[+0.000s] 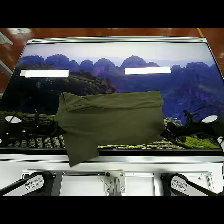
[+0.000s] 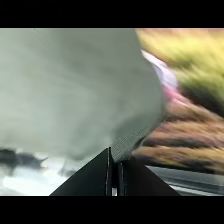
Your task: Fold the shirts.
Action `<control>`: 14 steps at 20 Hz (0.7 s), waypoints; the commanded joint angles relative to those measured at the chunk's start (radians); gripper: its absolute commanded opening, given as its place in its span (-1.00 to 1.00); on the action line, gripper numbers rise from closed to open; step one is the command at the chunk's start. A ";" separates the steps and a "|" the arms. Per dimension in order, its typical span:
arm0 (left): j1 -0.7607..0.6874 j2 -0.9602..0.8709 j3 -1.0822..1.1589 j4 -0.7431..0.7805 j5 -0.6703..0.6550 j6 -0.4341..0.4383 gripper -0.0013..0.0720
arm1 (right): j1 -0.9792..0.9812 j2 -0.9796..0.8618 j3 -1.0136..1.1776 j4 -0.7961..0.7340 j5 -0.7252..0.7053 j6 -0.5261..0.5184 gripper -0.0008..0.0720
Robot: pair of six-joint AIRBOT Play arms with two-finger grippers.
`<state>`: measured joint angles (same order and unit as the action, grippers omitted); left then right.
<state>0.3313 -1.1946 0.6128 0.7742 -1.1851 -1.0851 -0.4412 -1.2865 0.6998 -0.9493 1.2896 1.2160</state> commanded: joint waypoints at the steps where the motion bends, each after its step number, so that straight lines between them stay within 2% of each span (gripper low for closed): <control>1: 0.001 0.152 0.188 0.000 0.005 -0.055 -0.86 | 0.014 0.054 0.220 0.129 0.182 -0.097 -0.81; 4: 0.001 0.305 0.542 0.006 0.006 -0.095 -0.86 | 0.014 0.200 0.536 0.238 0.127 -0.091 -0.81; 7: 0.001 0.389 0.956 0.083 0.015 -0.117 -0.86 | 0.014 0.356 0.864 0.236 -0.071 -0.028 -0.81; 10: 0.001 0.430 1.297 0.192 0.032 -0.238 -0.86 | 0.014 0.472 1.098 0.180 -0.230 0.098 -0.81; 14: 0.001 0.476 1.503 0.263 0.032 -0.300 -0.86 | 0.014 0.577 1.260 -0.005 -0.213 0.182 -0.81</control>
<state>0.3317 -0.7567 1.9396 0.9600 -1.1606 -1.3190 -0.4282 -0.7864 1.8259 -0.8276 1.1156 1.3140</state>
